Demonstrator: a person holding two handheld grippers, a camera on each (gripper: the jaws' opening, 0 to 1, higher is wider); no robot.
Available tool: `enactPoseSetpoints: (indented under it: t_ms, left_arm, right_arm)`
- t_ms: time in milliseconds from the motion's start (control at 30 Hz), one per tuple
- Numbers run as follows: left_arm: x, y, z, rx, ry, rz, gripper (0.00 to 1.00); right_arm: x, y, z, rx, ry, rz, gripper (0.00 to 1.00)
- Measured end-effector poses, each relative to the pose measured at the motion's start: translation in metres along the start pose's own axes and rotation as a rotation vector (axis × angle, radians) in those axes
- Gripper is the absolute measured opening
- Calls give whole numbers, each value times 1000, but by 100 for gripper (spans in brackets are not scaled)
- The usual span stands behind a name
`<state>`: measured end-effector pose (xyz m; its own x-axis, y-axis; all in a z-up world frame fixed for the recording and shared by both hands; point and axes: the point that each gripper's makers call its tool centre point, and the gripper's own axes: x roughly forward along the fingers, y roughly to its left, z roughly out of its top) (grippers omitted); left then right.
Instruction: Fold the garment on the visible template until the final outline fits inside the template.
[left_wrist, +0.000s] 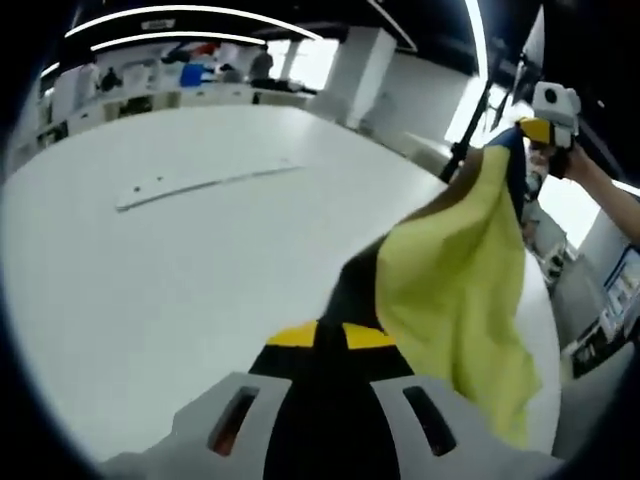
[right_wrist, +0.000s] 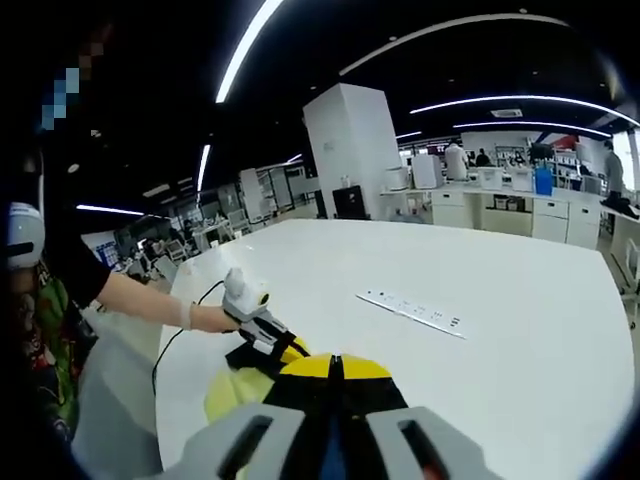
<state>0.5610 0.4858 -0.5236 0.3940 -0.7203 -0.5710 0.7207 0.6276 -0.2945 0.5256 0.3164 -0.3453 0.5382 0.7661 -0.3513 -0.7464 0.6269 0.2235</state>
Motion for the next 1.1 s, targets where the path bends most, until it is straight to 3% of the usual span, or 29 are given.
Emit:
enactPoseSetpoints:
  t_ms: [233, 400, 567, 767, 1100]
  left_arm:
    - [-9, -1, 3, -7, -21, 6, 0]
    - [-29, 8, 21, -19, -109, 41, 0]
    - [-63, 20, 48, -29, -222, 88, 0]
    - [-101, 37, 66, -37, -304, 149, 0]
    - [-126, 64, 87, -46, -371, 217, 0]
  right_arm:
    - [-2, -4, -7, 7, 9, -12, 0]
    - [-3, -4, -9, 7, 15, -18, 0]
    - [0, -6, -8, 6, 9, -26, 0]
    - [16, -13, -7, 14, 8, -32, 0]
    - [55, -34, 8, -14, 40, -24, 0]
